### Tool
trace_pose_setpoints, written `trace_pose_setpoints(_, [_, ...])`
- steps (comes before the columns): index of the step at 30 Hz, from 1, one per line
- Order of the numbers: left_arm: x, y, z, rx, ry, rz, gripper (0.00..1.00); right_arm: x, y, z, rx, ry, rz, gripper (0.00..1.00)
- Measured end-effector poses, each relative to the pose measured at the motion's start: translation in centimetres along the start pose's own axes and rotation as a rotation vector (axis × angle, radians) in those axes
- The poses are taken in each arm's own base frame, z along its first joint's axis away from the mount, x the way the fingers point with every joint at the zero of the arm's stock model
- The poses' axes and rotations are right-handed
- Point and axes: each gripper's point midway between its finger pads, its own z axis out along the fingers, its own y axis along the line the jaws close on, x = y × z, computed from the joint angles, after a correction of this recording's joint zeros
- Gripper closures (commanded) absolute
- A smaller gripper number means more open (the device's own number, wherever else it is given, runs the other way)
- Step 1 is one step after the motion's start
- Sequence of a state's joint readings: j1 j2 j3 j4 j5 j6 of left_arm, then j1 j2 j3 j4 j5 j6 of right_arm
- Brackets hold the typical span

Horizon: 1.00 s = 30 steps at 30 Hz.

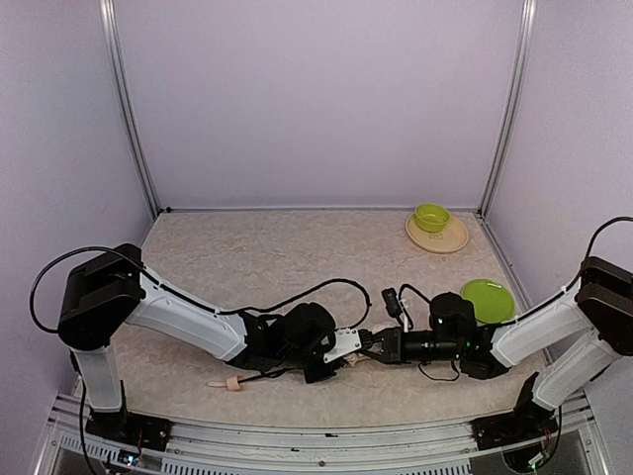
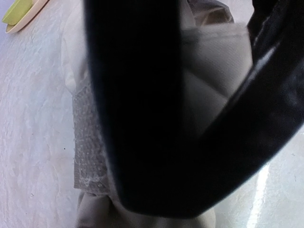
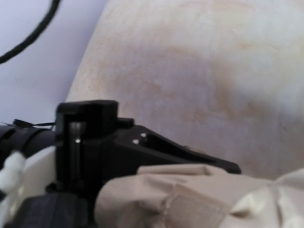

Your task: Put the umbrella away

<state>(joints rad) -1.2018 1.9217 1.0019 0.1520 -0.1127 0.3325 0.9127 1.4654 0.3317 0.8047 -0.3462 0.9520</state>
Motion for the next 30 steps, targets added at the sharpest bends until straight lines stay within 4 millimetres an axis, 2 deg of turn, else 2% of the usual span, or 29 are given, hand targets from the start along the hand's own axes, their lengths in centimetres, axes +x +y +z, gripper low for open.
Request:
trace_pose_setpoints(3, [0.8,-0.5,0.6,0.014,0.027,0.018,1.0,0.5,-1.1,0.2,0.033,0.005,0.044,0.91])
trace_pose_setpoints(8, [0.8,-0.6,0.7,0.015,0.031,0.018,1.0,0.4,-1.3,0.5,0.021,-0.014,0.071,0.91])
trace_pose_setpoints(14, [1.2,-0.1,0.6,0.029,0.032,-0.023,1.0,-0.2,-1.4,1.1,0.01,-0.04,0.087,0.74])
trace_pose_setpoints(22, [1.7,0.6,0.5,0.029,0.034,-0.057,1.0,-1.1,-1.5,2.0,-0.006,-0.062,0.123,0.68])
trace_pose_setpoints(30, [2.0,1.2,0.5,0.02,0.035,-0.088,1.0,-1.9,-1.5,2.6,0.011,-0.063,0.135,0.69])
